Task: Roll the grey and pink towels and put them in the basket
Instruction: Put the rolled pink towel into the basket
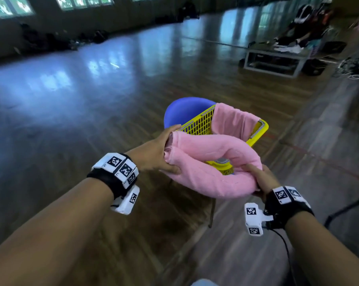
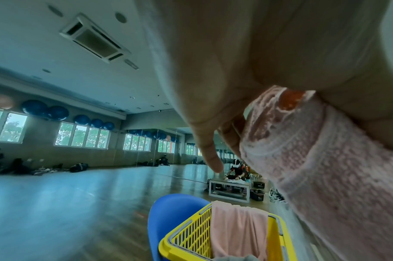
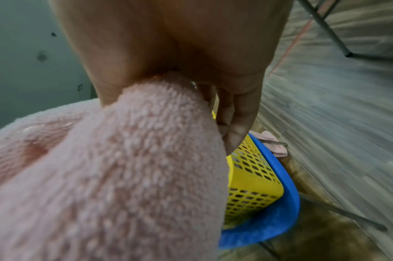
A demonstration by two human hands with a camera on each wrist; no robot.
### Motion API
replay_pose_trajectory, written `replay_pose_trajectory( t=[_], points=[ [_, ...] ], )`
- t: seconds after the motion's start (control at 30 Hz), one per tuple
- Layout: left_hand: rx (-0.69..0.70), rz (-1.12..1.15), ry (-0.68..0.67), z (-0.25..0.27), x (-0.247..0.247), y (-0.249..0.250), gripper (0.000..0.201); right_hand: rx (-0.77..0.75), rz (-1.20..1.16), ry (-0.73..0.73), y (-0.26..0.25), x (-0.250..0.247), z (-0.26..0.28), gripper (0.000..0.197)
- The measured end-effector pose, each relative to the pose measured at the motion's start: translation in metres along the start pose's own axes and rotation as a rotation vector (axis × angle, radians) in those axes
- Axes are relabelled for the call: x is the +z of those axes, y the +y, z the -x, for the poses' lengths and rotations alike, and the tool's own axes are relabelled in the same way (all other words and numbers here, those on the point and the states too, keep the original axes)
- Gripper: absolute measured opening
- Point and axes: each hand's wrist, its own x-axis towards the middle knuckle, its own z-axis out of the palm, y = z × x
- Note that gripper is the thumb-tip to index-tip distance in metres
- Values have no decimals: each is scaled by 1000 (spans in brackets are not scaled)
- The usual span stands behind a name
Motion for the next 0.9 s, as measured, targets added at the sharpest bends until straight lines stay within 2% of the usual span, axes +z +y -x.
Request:
replay_pose_trajectory(
  t=[0.13, 0.3, 0.43, 0.5, 0.63, 0.77, 0.9],
  points=[
    [19, 6, 23, -46, -17, -27, 100, -48, 13, 35, -35, 7, -41, 45],
    [13, -153, -2, -129, -31, -68, 84, -125, 115, 19, -71, 15, -111, 46],
    [-19, -206, -60, -200, -30, -104, 70, -182, 261, -31, -83, 23, -173, 31],
    [-31, -210, -71, -229, -27, -122, 67, -123, 310, -8, -85, 26, -200, 34],
    [-93, -274, -154, -283, -23, -155, 70, -4, 421, -20, -82, 34, -245, 19],
    [-104, -386, -291, -343, -17, -192, 78, 55, 534, -35, -78, 40, -277, 43],
    [-48, -576, -424, -407, 1, -227, 82, 212, 770, -99, -70, 49, -307, 46]
  ],
)
